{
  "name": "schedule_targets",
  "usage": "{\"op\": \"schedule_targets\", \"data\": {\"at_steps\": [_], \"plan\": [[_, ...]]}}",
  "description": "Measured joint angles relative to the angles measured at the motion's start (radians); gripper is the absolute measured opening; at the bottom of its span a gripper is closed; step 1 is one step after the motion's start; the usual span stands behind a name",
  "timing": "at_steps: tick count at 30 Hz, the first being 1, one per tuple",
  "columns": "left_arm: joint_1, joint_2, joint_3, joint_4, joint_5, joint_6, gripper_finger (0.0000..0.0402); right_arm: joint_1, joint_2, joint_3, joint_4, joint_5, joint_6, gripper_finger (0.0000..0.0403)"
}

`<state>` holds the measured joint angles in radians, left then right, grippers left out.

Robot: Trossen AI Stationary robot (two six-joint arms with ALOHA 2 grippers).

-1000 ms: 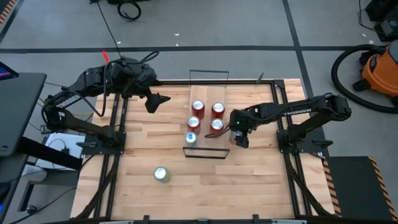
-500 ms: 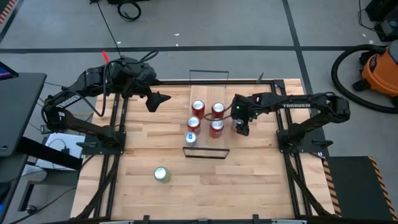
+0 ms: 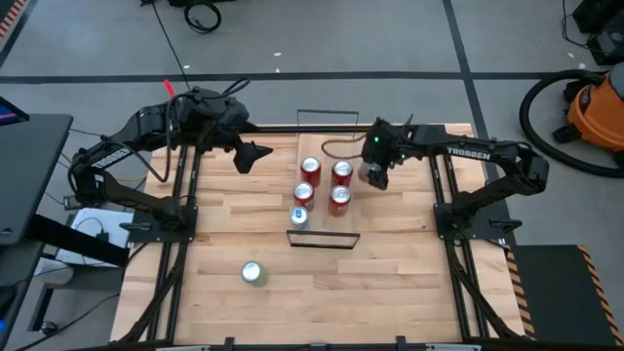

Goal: Place canned beverage on shelf
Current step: Put the pink white soda can on the shelf

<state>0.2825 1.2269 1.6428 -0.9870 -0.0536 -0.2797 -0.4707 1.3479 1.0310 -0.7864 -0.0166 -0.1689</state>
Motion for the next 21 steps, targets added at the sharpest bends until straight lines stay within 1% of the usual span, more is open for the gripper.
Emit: {"op": "schedule_targets", "data": {"at_steps": [4, 11, 13, 16, 21], "plan": [[-0.002, 0.015, 0.002, 0.013, 0.002, 0.000, 0.0396, -0.043, 0.000, 0.064, 0.002, 0.000, -0.045, 0.0321], [-0.010, 0.043, -0.002, 0.015, 0.012, 0.017, 0.0396, -0.097, 0.017, 0.127, 0.005, -0.016, -0.094, 0.0321], [-0.012, 0.049, 0.001, 0.039, 0.014, 0.026, 0.0396, -0.111, 0.032, 0.153, 0.006, -0.035, -0.099, 0.0321], [-0.013, 0.053, -0.001, 0.032, 0.028, 0.027, 0.0396, -0.117, 0.065, 0.201, 0.008, -0.070, -0.111, 0.0321], [-0.018, 0.065, -0.001, 0.039, 0.033, 0.025, 0.0396, -0.115, 0.153, 0.297, -0.011, -0.102, -0.157, 0.0321]]}}
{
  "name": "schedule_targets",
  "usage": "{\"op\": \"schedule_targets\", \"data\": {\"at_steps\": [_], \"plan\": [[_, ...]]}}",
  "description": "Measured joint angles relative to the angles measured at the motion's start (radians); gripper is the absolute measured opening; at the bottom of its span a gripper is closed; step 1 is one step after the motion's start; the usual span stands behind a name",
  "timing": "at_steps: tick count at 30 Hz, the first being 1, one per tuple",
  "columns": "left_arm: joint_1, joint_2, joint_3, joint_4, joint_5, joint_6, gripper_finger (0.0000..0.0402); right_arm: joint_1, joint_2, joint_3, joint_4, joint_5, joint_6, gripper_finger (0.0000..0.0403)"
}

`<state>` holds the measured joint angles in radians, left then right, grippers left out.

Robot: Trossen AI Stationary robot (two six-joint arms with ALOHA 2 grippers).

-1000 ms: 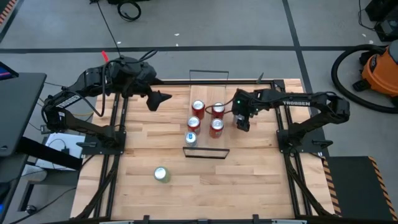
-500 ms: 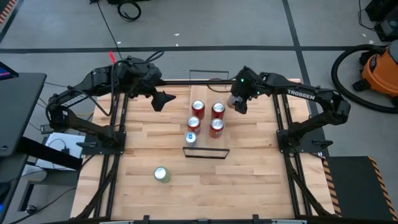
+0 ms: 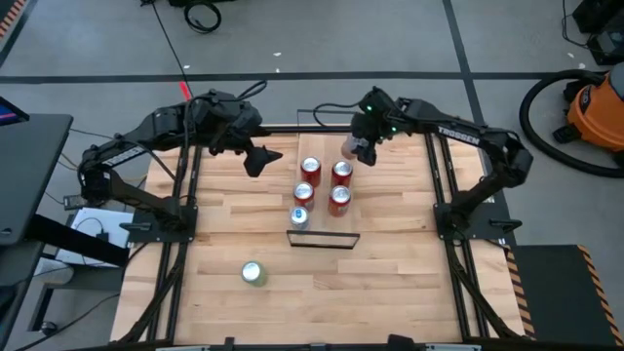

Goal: Place canned beverage on shelf
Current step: Put the pink white soda can on the shelf

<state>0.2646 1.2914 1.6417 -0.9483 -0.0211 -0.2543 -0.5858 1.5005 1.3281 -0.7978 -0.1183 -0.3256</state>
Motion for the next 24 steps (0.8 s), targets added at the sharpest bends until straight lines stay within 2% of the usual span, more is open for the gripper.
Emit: {"op": "schedule_targets", "data": {"at_steps": [5, 11, 24], "plan": [[0.000, -0.002, 0.000, 0.001, 0.001, -0.014, 0.0396, -0.001, 0.095, 0.089, -0.050, -0.035, -0.043, 0.0321], [0.000, -0.002, 0.000, -0.004, 0.000, -0.041, 0.0396, -0.015, 0.165, 0.132, -0.062, -0.101, -0.078, 0.0321], [0.000, -0.002, 0.000, -0.005, 0.000, -0.076, 0.0396, -0.058, 0.203, 0.129, -0.055, -0.146, -0.118, 0.0321]]}}
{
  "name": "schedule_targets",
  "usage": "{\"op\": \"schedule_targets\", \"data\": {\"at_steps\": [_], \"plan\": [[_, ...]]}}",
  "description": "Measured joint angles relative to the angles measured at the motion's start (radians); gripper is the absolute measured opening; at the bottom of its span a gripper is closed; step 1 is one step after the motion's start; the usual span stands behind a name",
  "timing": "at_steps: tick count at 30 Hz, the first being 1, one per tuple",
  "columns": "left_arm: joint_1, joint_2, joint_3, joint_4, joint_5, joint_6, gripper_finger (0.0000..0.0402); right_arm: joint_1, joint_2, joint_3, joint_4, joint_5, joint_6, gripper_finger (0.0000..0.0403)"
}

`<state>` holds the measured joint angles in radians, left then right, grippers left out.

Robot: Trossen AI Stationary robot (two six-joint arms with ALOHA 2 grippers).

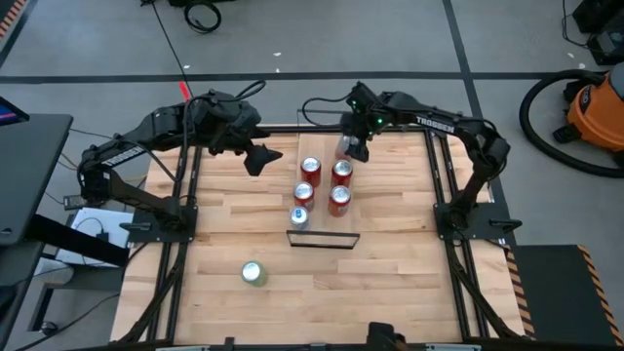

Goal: Place canned beverage on shelf
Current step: Put the pink white soda can on the shelf

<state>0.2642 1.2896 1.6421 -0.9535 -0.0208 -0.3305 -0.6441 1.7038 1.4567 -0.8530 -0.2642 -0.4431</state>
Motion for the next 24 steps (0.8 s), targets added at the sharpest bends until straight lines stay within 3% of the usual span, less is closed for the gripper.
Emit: {"op": "schedule_targets", "data": {"at_steps": [24], "plan": [[0.000, 0.000, 0.000, 0.020, 0.000, -0.026, 0.0396, -0.001, 0.042, -0.004, 0.027, -0.036, -0.037, 0.0321]]}}
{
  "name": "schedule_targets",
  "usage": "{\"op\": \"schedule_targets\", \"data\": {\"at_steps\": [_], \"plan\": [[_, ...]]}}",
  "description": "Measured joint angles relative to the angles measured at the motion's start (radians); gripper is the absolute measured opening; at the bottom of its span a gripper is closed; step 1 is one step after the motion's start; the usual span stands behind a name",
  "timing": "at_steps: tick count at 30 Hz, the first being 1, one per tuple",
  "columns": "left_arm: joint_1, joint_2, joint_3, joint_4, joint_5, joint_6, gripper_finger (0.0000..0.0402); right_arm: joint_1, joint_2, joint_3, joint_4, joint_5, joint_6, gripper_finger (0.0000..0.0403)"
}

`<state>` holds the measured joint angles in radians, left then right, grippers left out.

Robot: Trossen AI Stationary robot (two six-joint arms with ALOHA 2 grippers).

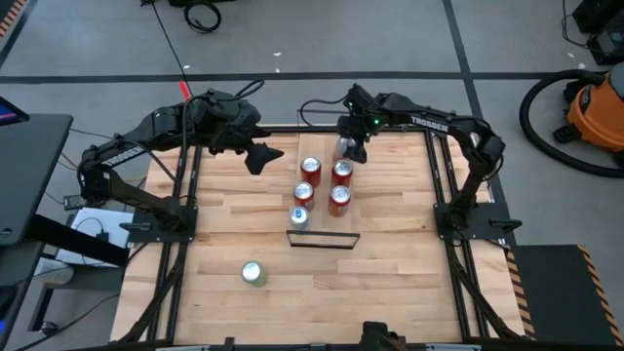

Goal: Place canned beverage on shelf
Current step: Put the pink white soda can on the shelf

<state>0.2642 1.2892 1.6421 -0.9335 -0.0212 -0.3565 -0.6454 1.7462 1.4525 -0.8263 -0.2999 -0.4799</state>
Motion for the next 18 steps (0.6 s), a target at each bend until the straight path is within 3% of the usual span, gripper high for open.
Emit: {"op": "schedule_targets", "data": {"at_steps": [10, 18], "plan": [[0.000, 0.000, 0.000, 0.003, 0.000, 0.000, 0.0396, 0.000, -0.002, -0.026, 0.019, -0.005, -0.015, 0.0325], [0.000, 0.000, 0.000, 0.003, 0.000, 0.000, 0.0396, 0.002, 0.004, -0.032, 0.017, 0.017, -0.010, 0.0364]]}}
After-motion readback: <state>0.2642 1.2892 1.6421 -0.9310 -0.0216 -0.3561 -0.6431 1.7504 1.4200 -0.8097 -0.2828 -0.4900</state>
